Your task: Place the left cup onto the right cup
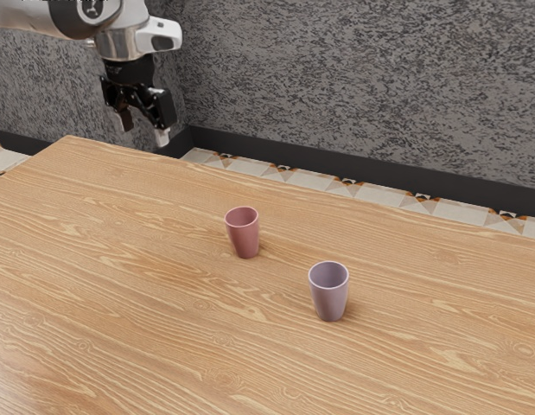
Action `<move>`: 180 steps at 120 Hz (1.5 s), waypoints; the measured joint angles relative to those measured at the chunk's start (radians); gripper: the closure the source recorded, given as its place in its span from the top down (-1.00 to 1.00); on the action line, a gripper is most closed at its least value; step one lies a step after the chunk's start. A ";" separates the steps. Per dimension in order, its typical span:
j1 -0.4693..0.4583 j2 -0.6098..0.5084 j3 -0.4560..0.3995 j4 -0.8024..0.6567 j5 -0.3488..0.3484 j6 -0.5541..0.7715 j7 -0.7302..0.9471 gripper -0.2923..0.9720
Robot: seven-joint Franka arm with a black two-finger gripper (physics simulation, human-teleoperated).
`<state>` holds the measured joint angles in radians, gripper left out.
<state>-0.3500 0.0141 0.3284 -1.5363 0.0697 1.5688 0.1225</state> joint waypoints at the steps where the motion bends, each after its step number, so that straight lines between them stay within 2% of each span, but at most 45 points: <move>1: -0.001 0.000 0.000 -0.001 0.000 0.001 0.001 0.51; 32: -0.010 0.019 0.002 -0.037 -0.005 0.042 0.014 0.51; 40: 0.014 0.060 0.002 -0.036 -0.007 0.067 0.017 0.51; 59: 0.142 0.186 -0.005 -0.028 -0.037 0.141 0.028 0.51; 95: 0.207 0.362 -0.027 -0.013 -0.117 0.307 0.045 0.51; 121: 0.210 0.424 -0.038 -0.012 -0.167 0.381 0.045 0.51; 148: 0.192 0.378 -0.103 -0.010 -0.174 0.401 0.002 0.51; 180: 0.174 0.453 -0.141 0.067 -0.180 0.406 -0.044 0.51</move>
<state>-0.1762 0.4667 0.1876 -1.4694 -0.1104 1.9748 0.0782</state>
